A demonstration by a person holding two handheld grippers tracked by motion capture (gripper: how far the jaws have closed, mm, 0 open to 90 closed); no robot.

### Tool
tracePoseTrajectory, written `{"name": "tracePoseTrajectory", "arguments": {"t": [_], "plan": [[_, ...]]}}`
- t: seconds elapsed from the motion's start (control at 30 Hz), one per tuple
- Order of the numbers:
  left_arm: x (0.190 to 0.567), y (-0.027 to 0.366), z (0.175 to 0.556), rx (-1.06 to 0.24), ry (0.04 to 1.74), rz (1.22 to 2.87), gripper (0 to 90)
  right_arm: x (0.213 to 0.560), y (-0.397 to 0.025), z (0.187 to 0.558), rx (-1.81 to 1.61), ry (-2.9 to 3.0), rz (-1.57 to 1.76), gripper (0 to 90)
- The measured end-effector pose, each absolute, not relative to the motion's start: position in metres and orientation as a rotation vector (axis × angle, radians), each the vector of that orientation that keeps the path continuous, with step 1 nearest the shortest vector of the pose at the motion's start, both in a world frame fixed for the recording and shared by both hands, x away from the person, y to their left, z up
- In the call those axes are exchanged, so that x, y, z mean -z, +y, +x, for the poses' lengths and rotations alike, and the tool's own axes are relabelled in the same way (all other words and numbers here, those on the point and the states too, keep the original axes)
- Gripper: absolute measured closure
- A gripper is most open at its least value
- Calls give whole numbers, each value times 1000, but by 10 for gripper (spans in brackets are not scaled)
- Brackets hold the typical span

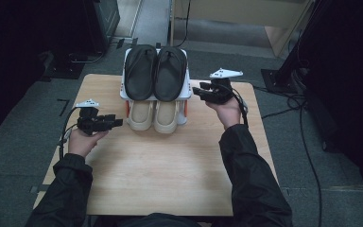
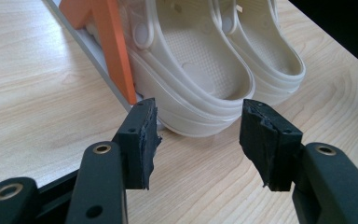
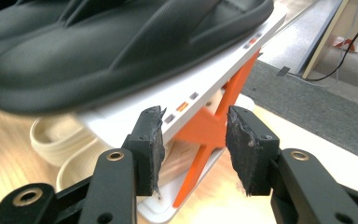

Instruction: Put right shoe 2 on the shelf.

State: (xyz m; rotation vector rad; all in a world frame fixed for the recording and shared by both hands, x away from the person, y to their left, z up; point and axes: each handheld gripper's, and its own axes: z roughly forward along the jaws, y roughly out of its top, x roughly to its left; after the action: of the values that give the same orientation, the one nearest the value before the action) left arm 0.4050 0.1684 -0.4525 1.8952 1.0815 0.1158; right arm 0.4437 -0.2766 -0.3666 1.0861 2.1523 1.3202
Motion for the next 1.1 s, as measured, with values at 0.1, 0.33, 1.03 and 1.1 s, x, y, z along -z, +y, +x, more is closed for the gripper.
{"name": "tracePoseTrajectory", "arguments": {"t": [0.1,0.33,1.03,1.1], "plan": [[453,168,405,-120,1084,1899,456,373,-279,437,-1324,2169,1081,561],[453,166,403,-128,1080,1907,445,391,-285,420,-1329,2182,1084,534],[458,161,403,-132,1072,1933,390,443,-307,388,-1374,2200,1132,496],[458,160,403,-135,1067,1937,383,449,-308,385,-1390,2179,1133,488]]}}
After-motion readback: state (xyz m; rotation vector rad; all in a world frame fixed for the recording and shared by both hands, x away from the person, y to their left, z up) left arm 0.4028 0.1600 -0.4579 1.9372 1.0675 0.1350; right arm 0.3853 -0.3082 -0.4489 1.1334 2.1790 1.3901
